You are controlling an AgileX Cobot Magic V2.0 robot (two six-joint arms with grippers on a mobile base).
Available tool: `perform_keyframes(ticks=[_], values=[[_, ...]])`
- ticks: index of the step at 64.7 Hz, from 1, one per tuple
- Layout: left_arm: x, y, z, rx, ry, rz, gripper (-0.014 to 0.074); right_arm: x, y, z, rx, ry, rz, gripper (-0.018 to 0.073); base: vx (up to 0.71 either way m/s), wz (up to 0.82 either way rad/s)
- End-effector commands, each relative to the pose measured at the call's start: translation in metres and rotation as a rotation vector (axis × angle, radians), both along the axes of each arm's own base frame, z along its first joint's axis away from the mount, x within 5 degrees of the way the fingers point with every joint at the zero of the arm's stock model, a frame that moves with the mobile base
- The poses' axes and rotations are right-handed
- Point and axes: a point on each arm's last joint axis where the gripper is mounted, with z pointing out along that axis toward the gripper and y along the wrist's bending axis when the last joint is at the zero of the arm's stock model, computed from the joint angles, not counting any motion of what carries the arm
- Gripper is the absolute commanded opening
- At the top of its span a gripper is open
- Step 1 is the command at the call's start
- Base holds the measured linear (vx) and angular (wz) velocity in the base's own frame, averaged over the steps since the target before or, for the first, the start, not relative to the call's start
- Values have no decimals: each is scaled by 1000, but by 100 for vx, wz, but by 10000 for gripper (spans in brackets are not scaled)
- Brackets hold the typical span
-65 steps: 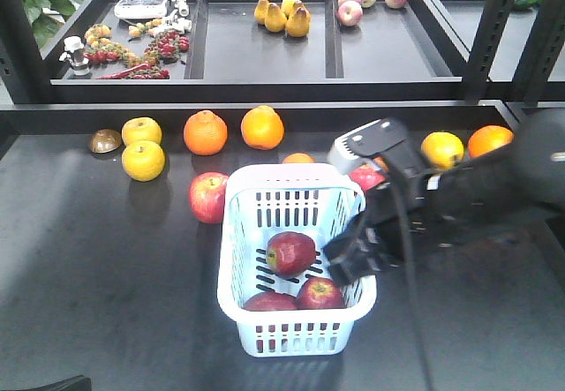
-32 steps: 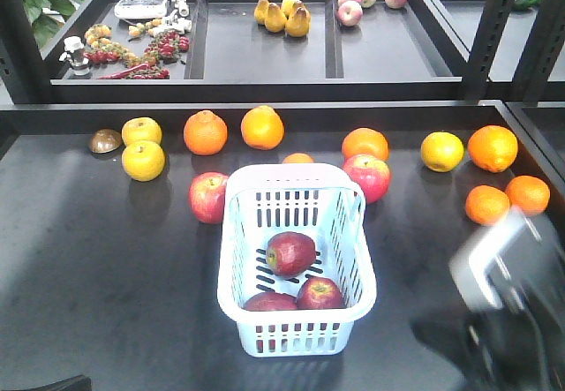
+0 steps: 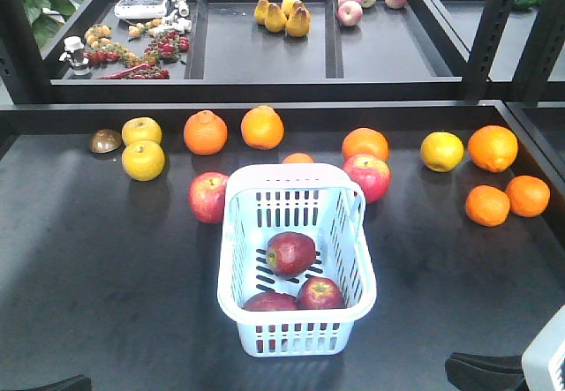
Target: Pick three apples into basket with both arms
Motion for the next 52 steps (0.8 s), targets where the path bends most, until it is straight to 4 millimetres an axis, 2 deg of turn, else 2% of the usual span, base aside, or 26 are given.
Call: perform_keyframes(ticks=[1,52], values=[[4,-1,9,-33,-17,16,-7,4,0,12,37,-51,-25,-3,0,0],[4,-1,9,-35,-16,15,-7,4,0,12,37,-51,-25,-3,0,0]])
